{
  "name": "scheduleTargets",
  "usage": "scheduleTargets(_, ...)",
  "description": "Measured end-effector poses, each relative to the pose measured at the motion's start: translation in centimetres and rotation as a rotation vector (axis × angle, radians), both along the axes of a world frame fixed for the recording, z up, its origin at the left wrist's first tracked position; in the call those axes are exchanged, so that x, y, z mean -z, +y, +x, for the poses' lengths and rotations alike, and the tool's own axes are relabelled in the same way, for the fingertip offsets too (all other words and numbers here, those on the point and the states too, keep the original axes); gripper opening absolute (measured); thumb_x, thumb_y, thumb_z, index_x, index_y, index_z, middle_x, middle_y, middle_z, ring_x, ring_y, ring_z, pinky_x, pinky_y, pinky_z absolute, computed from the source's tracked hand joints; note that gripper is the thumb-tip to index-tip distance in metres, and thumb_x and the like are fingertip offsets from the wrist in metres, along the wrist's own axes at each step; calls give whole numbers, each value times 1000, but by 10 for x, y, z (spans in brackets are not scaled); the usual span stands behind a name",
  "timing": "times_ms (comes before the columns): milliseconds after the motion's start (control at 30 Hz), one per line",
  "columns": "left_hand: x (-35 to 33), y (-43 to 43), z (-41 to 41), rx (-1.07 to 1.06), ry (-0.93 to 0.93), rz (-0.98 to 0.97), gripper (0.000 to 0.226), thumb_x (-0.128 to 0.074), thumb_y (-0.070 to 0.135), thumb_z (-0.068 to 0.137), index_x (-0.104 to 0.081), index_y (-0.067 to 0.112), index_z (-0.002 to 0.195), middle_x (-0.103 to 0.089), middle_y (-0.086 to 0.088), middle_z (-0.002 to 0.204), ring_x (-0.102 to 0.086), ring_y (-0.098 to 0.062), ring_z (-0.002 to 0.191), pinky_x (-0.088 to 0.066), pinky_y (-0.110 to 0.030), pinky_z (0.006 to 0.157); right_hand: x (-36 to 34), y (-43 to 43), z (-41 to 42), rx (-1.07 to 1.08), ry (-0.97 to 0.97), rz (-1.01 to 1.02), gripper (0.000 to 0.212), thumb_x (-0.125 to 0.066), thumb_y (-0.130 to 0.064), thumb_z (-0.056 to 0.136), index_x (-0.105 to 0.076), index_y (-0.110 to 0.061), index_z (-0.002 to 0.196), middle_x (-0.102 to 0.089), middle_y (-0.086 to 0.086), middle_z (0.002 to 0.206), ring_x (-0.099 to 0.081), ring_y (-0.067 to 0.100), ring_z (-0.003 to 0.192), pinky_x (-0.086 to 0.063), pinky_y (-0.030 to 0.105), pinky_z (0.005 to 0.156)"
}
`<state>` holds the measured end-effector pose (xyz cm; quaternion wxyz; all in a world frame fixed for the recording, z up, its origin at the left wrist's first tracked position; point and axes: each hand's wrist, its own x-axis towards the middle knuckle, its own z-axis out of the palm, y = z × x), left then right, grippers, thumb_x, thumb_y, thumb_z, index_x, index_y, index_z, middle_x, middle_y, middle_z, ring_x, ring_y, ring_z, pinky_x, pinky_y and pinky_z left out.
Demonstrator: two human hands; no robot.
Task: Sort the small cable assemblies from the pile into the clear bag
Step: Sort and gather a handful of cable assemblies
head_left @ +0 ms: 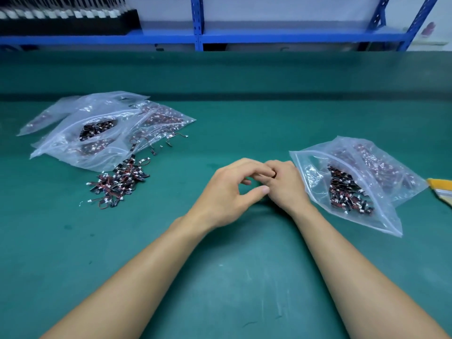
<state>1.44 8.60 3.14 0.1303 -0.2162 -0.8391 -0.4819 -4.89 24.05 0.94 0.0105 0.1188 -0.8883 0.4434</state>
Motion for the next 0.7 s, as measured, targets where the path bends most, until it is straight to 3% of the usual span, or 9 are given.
scheduleTargets(67,13,-26,3,-113,-1,-89,24,-70,12,89,-69,19,112,-66,7,112,-60,-11,102,-50,-33,90,3,-3,-2,41,13,-10,16,-63,-9,91,-76,-17,90,-71,1,89,-58,22,99,-40,24,81)
scheduleTargets(233,35,-70,13,-328,-91,-317,34,-67,38,91,-61,29,123,-55,16,129,-46,-10,119,-41,-39,103,12,-3,-5,69,46,15,23,-65,-11,89,-72,-32,82,-68,-16,85,-59,21,105,-40,23,84)
scheduleTargets(367,34,-99,8,-608,-112,-530,64,-56,59,90,-45,27,144,-33,-1,157,-23,-23,145,-19,-42,121,13,-2,-5,81,88,31,34,-67,-12,88,-67,-43,76,-61,-25,80,-56,15,101,-33,0,75)
scheduleTargets(433,35,-108,5,-718,-228,-648,78,-43,70,90,-32,25,153,-18,-8,164,-9,-30,151,-5,-46,123,13,-3,-5,77,95,41,36,-67,-13,88,-66,-46,75,-61,-26,80,-55,13,100,-33,-1,75)
scheduleTargets(567,43,-109,0,-678,-400,-717,91,-25,82,85,-20,26,156,-5,-7,166,1,-35,152,5,-48,123,13,-1,-6,67,90,57,34,-67,-13,88,-67,-45,75,-63,-26,83,-53,9,99,-32,-3,75)
scheduleTargets(700,43,-108,-4,-562,-380,-661,86,-32,81,85,-27,30,153,-9,-1,166,0,-34,152,2,-46,124,15,0,-7,64,88,45,33,-67,-14,89,-67,-45,76,-63,-26,83,-53,7,100,-34,3,76)
